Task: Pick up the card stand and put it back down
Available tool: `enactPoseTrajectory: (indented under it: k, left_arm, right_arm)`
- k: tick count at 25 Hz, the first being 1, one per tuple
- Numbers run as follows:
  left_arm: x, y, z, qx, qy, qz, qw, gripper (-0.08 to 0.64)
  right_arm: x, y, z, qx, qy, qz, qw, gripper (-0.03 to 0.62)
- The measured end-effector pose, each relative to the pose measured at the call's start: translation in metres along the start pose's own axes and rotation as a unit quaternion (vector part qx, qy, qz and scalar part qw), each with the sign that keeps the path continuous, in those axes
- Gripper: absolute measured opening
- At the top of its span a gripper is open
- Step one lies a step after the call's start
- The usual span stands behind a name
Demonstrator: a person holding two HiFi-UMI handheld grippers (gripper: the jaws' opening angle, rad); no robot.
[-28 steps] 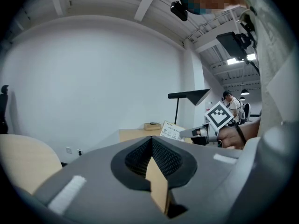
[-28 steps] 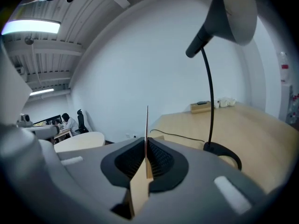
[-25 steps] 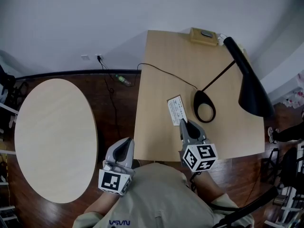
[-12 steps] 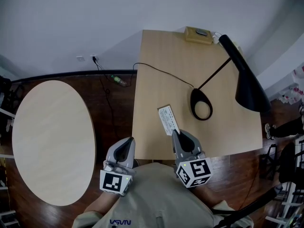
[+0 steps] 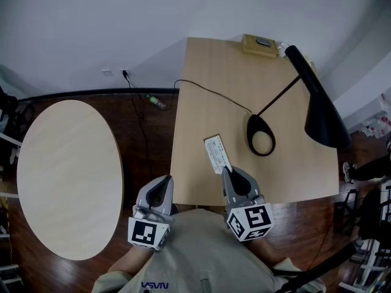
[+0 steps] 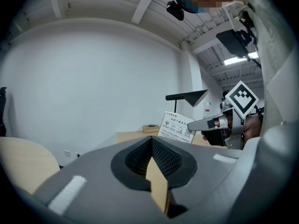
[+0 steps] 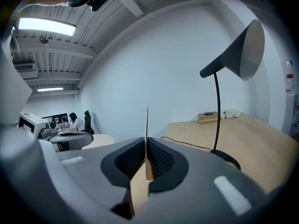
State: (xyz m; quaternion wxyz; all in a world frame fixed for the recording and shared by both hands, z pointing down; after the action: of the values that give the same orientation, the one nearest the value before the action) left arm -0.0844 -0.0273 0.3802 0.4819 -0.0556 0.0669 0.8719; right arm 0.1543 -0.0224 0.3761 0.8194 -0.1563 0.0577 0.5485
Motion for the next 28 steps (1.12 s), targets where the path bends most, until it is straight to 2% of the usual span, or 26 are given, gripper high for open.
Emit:
enactPoseTrajectory:
  k: [7, 12, 16, 21, 28]
  left_arm:
    - [0.001, -0.006, 0.003, 0.014, -0.007, -0.032, 0.9994, 0.003]
    - [0.009, -0.010, 0.009, 0.016, 0.003, -0.083, 0.9964, 0.003]
    - [0.030, -0.004, 0.015, 0.019, 0.008, -0.134, 0.9908, 0.003]
    - [0.066, 0.023, 0.021, 0.039, 0.005, -0.195, 0.9800, 0.003]
    - [0.112, 0.087, 0.028, 0.056, -0.008, -0.222, 0.9733, 0.003]
  right_arm:
    - [-0.005, -0.007, -0.002, 0.000, -0.005, -0.030, 1.000, 0.015]
    - [-0.019, -0.013, -0.003, 0.006, -0.006, -0.077, 0.997, 0.015]
    - [-0.039, -0.002, -0.003, 0.022, 0.003, -0.125, 0.992, 0.015]
    - [-0.066, 0.046, -0.008, 0.047, 0.013, -0.190, 0.981, 0.015]
    - [-0.118, 0.148, 0.001, 0.083, 0.036, -0.276, 0.957, 0.015]
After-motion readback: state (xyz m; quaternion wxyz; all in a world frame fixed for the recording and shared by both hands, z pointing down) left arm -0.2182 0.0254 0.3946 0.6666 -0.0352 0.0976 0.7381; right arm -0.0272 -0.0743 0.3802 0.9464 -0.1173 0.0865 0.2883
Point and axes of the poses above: the fingertips, and each gripper's own axes: x backward along the fingers, y to its left, z out of its underside, the point moved 9 cm from there along x, backward along the fingers, and after that the axes turned 2 degrees about -z, right-handed, at the moved point
